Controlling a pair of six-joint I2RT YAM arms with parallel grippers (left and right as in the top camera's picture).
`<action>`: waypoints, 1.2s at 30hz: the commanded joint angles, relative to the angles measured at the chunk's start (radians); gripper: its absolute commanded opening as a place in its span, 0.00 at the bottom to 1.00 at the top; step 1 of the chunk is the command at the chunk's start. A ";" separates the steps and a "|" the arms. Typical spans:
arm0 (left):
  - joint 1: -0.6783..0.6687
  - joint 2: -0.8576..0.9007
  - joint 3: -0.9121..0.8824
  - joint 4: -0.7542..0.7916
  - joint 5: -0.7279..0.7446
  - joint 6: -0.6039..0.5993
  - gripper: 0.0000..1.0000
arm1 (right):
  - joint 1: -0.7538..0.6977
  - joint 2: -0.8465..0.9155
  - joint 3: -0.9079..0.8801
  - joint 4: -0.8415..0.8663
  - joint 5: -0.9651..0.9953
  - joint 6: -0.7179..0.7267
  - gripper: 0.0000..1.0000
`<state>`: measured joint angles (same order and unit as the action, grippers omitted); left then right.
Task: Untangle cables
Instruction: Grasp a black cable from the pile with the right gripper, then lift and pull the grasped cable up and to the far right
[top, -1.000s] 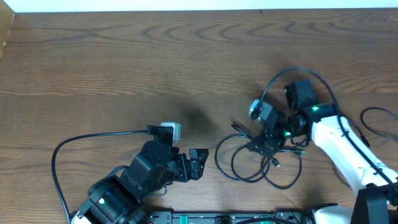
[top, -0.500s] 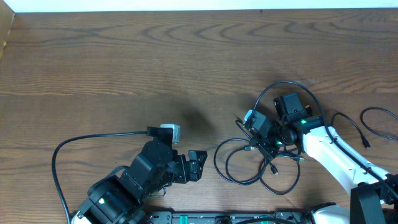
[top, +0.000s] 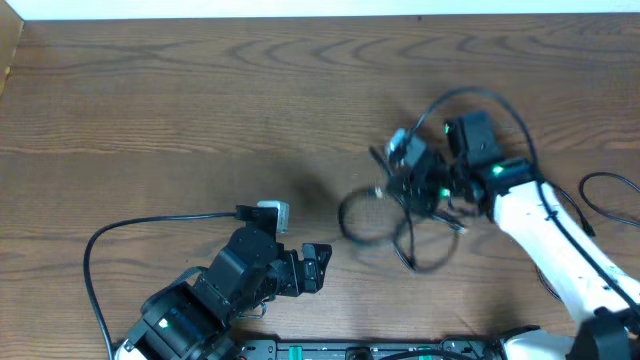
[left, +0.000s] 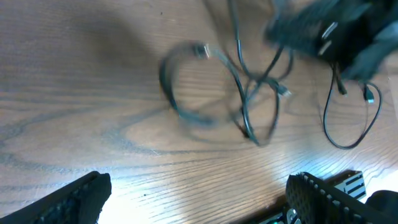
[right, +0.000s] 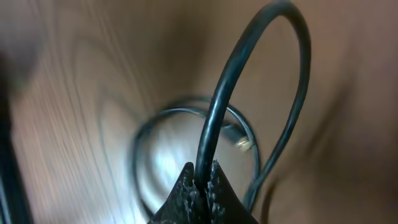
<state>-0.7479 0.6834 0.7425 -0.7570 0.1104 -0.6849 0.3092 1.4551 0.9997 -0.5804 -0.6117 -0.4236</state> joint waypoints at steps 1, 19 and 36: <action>0.000 -0.005 0.014 -0.006 0.002 -0.009 0.94 | 0.006 -0.068 0.141 0.006 -0.108 0.089 0.01; 0.000 -0.005 0.014 -0.006 0.002 -0.008 0.94 | 0.026 -0.308 0.531 0.275 0.005 0.104 0.01; 0.000 -0.005 0.014 -0.006 0.003 -0.009 0.94 | 0.025 -0.337 0.532 0.521 0.254 0.039 0.01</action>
<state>-0.7479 0.6834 0.7425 -0.7593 0.1104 -0.6849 0.3267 1.1240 1.5185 -0.0692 -0.4774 -0.3702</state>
